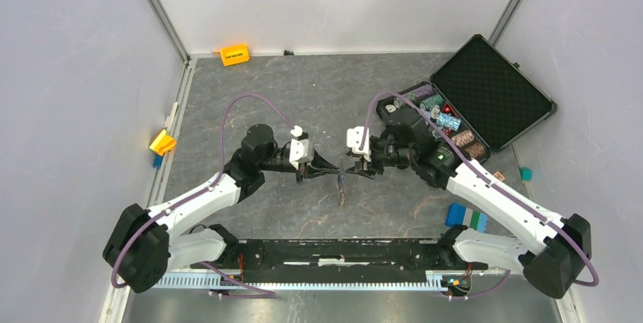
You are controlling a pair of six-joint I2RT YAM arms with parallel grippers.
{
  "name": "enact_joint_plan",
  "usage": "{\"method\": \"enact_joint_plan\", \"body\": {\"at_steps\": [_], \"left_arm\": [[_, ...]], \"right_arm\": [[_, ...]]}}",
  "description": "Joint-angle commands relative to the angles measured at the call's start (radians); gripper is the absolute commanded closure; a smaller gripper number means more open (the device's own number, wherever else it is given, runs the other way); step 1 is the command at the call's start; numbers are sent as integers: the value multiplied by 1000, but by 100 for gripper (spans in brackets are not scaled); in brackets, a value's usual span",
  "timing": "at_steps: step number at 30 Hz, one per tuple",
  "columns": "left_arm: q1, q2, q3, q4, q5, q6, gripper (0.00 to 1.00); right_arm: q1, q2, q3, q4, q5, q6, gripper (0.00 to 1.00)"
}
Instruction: Put the keys on the keyring
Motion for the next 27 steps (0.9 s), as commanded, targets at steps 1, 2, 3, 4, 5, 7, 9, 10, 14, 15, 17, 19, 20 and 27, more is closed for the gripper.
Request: {"method": "enact_joint_plan", "body": {"at_steps": [1,2,3,4,5,7,9,10,14,15,17,19,20,27], "left_arm": [[6,-26,-19,180,79,-101,98],[6,-27,-25,197,83,-108,98],[6,-28,-29,205,85,-114,98],[6,-28,-30,212,87,-118,98],[6,-26,-31,215,88,-123,98],[6,-27,-32,215,89,-125,98],[6,-30,-34,217,93,-124,98],[6,-33,-35,217,95,-125,98],[6,-37,-40,218,96,-122,98],[6,-39,-41,218,97,-122,98],[6,-38,-41,219,97,-123,98],[6,-39,-39,217,100,-125,98],[6,-39,-38,219,103,-126,98],[6,-39,-47,245,137,-128,98]], "right_arm": [[-48,-42,-47,67,-159,22,49],[-59,-43,-53,69,-200,23,50],[-68,-45,-59,73,-230,24,52],[-74,-45,-63,73,-262,26,53],[-78,-44,-65,71,-286,22,54],[-82,-40,-66,68,-318,18,55],[-85,-31,-63,66,-341,15,57],[-84,-25,-60,64,-354,16,58],[-86,-2,-46,54,-386,14,64],[-86,3,-44,54,-386,14,66],[-86,10,-44,55,-388,15,69],[-86,16,-44,57,-388,14,73],[-86,17,-44,57,-386,14,74],[-86,25,-44,67,-378,22,86]]}}
